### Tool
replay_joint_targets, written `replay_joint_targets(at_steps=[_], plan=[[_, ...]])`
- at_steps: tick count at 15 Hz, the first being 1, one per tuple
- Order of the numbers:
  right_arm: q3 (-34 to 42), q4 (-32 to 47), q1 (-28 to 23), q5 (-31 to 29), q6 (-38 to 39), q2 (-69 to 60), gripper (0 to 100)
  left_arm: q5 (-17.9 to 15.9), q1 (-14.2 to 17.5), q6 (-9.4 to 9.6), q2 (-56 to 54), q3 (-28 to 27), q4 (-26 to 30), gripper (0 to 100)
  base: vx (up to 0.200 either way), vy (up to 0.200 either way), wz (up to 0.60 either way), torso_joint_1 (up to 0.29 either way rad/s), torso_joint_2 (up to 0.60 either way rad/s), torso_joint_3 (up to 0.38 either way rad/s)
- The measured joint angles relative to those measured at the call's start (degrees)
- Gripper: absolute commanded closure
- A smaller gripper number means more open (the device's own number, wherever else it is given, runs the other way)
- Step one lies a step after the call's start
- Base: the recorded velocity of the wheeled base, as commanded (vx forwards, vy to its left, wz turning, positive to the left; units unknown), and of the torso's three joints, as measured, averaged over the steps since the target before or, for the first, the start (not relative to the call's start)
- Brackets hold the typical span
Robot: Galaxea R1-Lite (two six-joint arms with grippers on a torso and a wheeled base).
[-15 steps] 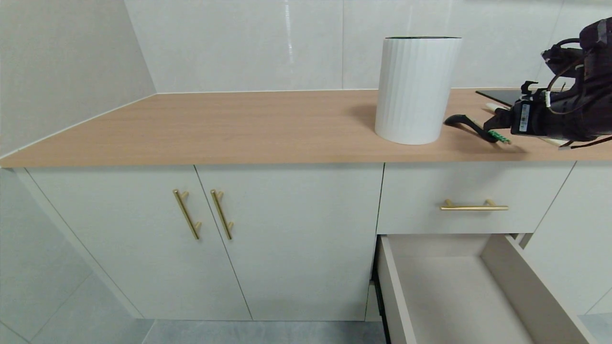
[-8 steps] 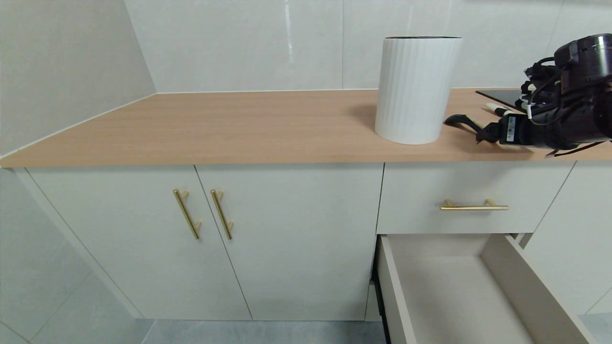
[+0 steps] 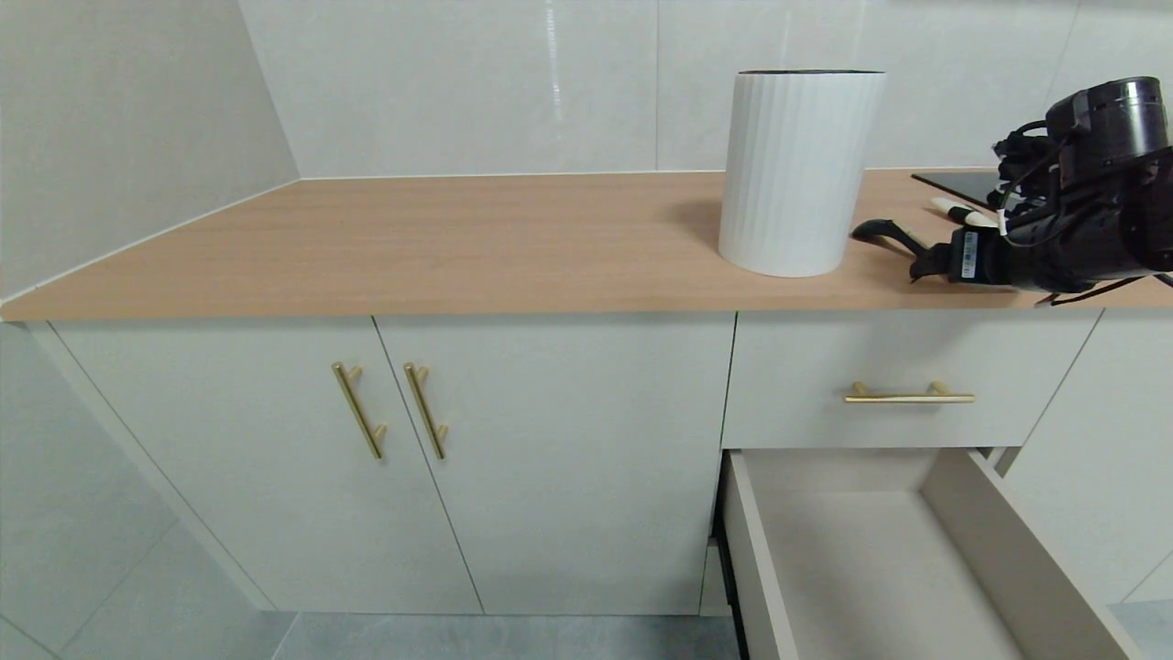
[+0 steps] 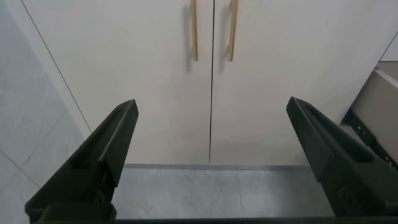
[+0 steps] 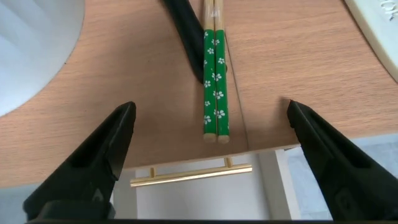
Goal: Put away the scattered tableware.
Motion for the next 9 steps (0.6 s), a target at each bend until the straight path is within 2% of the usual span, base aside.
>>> replay_joint_targets(at_steps=[9], plan=[[0.1,0.0,0.0,-0.1,0.0,-0.2,100,0.0,0.0,0.00,0.0,0.0,0.0,0,0.000,0.000,0.00,0.000,0.00,0.000]])
